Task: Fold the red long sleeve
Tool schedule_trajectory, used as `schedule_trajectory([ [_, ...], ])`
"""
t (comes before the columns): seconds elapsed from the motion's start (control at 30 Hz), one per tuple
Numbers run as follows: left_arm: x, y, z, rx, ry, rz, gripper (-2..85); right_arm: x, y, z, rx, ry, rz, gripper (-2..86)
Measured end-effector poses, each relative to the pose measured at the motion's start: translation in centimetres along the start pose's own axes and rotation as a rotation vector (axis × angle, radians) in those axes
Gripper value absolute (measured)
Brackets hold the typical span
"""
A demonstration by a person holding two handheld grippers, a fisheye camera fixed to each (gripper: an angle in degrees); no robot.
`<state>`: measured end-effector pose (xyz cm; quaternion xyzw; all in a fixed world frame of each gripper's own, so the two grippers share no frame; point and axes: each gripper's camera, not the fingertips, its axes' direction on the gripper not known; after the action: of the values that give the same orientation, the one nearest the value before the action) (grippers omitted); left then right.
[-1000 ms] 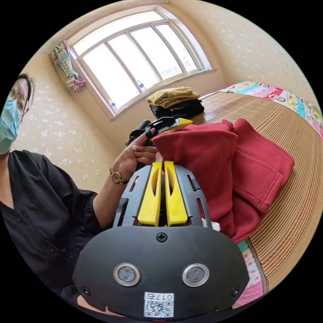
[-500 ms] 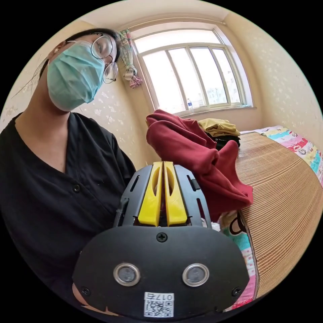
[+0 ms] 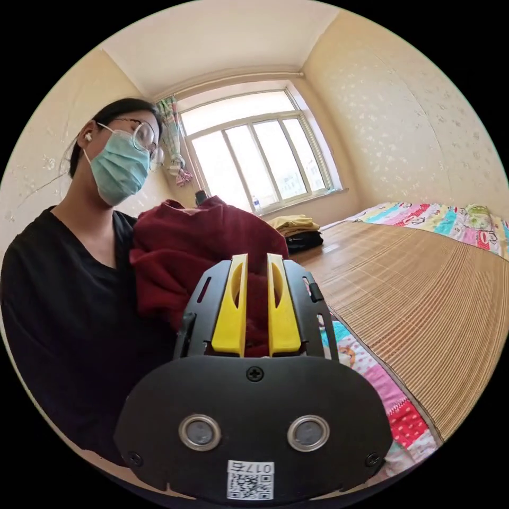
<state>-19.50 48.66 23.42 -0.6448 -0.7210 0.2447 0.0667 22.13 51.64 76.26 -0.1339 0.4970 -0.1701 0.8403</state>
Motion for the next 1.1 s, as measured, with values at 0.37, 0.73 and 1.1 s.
schedule_trajectory([
  [0.37, -4.4, 7.5, 0.7, 0.214, 0.232, -0.025, 3.2, 5.2, 5.2, 1.8, -0.142, -0.086, 0.144, 17.3],
  [0.73, -8.3, 12.7, -1.6, 0.321, 0.37, -0.006, 3.1, 14.9, 5.9, 9.7, -0.244, -0.88, 0.164, 18.6],
  [1.1, 1.0, 11.2, -12.4, 0.112, -0.372, -0.151, 3.5, 15.8, 3.3, -3.6, 0.186, -0.479, 0.063, 2.2],
])
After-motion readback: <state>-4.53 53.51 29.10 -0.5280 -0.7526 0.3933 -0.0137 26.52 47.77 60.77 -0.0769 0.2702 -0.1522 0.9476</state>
